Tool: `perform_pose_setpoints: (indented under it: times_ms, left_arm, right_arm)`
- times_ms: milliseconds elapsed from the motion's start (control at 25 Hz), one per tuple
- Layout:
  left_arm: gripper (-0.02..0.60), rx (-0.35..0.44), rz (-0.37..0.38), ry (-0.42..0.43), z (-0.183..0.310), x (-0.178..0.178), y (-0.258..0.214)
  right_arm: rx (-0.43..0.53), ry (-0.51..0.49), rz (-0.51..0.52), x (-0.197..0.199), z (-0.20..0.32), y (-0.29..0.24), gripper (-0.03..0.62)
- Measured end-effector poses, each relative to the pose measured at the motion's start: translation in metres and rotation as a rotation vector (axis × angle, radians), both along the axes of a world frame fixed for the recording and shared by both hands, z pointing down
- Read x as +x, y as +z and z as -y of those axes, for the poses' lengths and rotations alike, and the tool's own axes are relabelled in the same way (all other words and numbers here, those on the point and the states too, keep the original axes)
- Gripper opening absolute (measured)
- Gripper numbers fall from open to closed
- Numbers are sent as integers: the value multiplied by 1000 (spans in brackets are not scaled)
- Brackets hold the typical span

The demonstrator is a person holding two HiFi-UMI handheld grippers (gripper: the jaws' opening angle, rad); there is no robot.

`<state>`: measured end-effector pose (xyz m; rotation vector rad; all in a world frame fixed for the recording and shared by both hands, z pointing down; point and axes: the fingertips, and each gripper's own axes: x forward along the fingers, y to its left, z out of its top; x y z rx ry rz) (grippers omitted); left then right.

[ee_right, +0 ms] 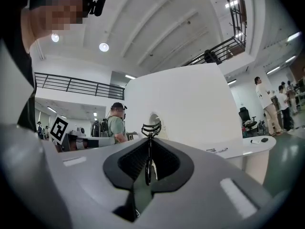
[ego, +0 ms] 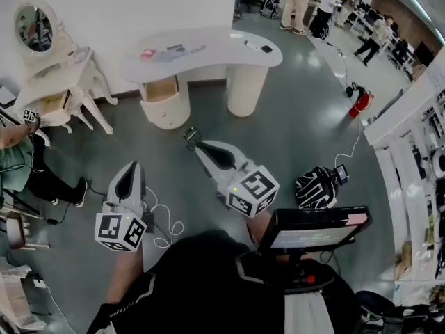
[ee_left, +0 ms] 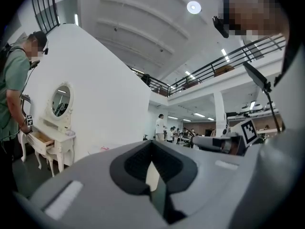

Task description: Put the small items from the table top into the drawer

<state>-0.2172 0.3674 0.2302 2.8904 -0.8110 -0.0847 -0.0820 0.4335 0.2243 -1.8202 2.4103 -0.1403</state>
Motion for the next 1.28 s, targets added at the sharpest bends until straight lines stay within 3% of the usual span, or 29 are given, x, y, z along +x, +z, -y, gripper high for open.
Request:
perform_pose_setpoints:
  times_ms: [640,880,1280]
  left_arm:
    - [0,18,-11,-3,22,-42,5]
    - [0,17,-34,49,33,-55,13]
    - [0,-3,1,43,62,-47,31]
  right_arm:
    - [-11,-5,1,-42,25,1,26]
    - [-5,25,5,-60,33,2,26]
    - [-15,37,11,-40,68,9,26]
